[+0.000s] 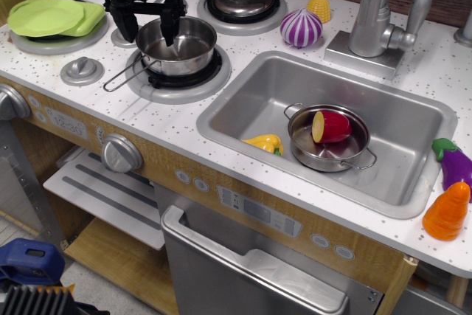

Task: Pick up pan from stove

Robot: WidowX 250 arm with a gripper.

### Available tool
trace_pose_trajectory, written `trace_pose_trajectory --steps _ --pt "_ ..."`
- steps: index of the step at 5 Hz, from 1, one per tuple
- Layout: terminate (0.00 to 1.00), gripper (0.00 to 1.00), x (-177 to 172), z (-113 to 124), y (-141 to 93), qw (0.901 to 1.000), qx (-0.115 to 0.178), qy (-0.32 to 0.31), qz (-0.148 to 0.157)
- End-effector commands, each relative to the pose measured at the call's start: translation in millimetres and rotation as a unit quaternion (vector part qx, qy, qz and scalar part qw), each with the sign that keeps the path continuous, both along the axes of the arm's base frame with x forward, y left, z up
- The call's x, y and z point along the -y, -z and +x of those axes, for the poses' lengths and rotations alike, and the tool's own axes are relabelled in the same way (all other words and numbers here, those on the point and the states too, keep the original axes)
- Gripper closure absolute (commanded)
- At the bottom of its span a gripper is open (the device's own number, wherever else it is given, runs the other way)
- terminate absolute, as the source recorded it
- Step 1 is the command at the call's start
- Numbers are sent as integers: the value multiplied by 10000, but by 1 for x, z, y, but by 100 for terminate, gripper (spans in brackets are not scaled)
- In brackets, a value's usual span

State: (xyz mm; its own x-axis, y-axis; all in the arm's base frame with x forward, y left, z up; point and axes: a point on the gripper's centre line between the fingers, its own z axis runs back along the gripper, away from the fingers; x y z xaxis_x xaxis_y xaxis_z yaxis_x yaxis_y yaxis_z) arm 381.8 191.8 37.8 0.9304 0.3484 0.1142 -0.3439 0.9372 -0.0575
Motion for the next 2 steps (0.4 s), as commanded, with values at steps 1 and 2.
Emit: trace_pose_trajectory --steps 1,2 --pt "0 100 -9 6 -22 9995 239 -33 182" --pt "0 100 -10 8 -29 9996 191 -17 226"
